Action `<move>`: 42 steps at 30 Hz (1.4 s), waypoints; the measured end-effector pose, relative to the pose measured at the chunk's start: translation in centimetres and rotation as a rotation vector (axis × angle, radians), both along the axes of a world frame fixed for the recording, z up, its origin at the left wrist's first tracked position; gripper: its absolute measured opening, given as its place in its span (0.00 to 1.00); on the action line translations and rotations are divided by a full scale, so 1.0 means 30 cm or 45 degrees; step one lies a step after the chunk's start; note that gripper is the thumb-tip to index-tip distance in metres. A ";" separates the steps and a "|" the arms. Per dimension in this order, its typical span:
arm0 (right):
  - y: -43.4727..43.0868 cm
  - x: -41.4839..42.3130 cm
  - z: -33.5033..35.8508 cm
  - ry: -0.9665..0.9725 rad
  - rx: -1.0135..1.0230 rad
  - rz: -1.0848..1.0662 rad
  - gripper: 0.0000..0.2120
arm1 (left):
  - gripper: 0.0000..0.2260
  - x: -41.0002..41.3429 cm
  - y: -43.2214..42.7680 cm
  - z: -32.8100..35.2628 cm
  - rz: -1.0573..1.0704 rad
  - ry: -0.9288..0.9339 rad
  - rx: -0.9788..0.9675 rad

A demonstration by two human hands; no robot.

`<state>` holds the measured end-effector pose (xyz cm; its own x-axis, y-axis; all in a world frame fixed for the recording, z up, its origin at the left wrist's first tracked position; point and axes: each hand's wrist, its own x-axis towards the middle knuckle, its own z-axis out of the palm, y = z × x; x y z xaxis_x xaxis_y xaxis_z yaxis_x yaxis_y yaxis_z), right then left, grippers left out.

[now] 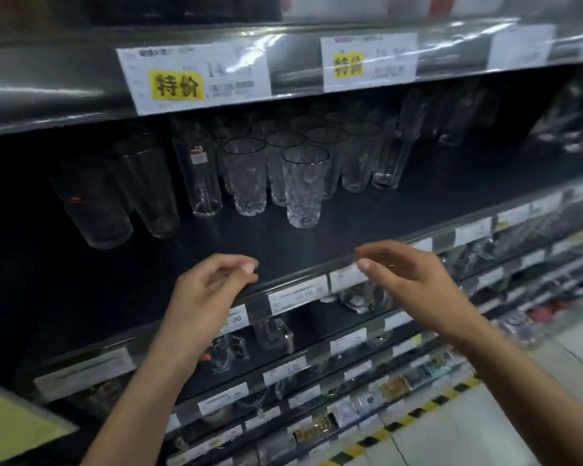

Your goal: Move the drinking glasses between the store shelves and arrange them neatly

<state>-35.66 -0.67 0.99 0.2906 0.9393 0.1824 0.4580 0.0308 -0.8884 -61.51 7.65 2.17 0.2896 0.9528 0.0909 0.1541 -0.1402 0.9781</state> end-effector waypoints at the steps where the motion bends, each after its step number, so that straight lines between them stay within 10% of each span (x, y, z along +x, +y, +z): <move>1: -0.070 0.026 -0.005 0.036 0.003 -0.077 0.08 | 0.06 0.028 -0.024 -0.008 -0.066 -0.012 0.010; 21: -1.057 0.578 -0.321 0.219 -0.161 -1.055 0.08 | 0.05 1.080 -0.519 -0.312 -1.010 0.216 -0.202; 42: -0.622 1.655 -0.193 0.224 -0.044 -0.476 0.07 | 0.06 1.850 -0.394 -0.175 -0.186 0.023 -0.201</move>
